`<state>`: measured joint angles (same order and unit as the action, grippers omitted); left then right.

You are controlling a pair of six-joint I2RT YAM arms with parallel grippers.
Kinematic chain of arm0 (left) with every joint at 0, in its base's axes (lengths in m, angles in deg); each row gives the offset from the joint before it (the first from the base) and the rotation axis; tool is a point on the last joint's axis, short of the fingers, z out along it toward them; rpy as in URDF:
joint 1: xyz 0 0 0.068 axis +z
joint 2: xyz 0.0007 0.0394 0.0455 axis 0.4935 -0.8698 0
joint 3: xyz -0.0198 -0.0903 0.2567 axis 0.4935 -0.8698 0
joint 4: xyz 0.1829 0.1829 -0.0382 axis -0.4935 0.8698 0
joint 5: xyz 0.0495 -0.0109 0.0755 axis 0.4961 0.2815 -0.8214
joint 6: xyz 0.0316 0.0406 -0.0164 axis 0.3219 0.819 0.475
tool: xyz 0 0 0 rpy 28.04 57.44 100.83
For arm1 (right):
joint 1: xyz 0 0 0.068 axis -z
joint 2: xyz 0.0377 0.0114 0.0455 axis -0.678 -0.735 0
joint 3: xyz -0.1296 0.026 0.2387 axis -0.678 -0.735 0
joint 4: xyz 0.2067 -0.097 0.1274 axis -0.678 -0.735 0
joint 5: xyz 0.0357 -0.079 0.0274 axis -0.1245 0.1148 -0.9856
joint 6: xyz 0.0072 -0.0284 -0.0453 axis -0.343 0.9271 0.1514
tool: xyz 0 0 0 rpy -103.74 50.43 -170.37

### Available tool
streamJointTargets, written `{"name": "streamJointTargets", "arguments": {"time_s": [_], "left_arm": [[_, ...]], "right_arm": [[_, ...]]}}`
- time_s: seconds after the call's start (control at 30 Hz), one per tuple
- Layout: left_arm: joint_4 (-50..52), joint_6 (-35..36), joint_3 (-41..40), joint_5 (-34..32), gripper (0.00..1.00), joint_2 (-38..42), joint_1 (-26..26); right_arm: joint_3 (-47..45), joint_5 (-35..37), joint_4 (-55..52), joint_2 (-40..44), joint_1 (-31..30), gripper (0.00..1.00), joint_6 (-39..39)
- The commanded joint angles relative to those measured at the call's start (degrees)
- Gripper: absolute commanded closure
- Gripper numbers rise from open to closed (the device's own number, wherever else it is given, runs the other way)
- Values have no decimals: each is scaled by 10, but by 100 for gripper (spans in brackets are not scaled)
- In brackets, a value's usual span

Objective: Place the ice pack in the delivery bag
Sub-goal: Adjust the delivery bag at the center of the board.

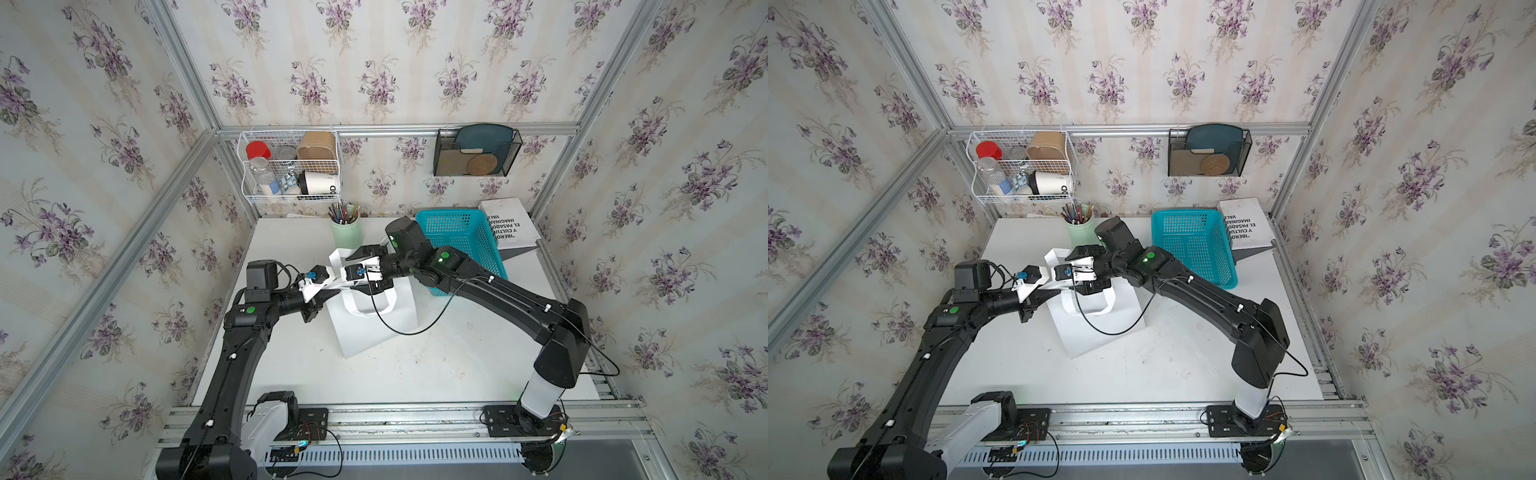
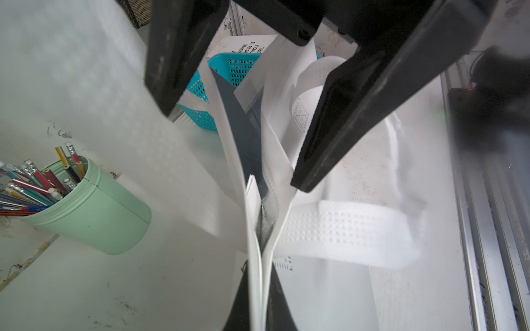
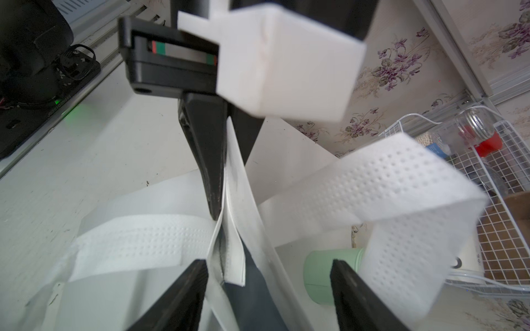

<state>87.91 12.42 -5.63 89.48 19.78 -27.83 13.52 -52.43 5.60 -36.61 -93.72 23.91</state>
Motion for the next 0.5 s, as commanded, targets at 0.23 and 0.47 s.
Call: {"name": "streamJointTargets", "arguments": {"time_s": [0.23, 0.47], "left_arm": [[13, 29, 8, -8, 100, 7, 0], [15, 36, 11, -9, 100, 8, 0]], "right_arm": [[13, -1, -53, -1, 8, 47, 3], [13, 7, -69, 7, 12, 55, 6]]}}
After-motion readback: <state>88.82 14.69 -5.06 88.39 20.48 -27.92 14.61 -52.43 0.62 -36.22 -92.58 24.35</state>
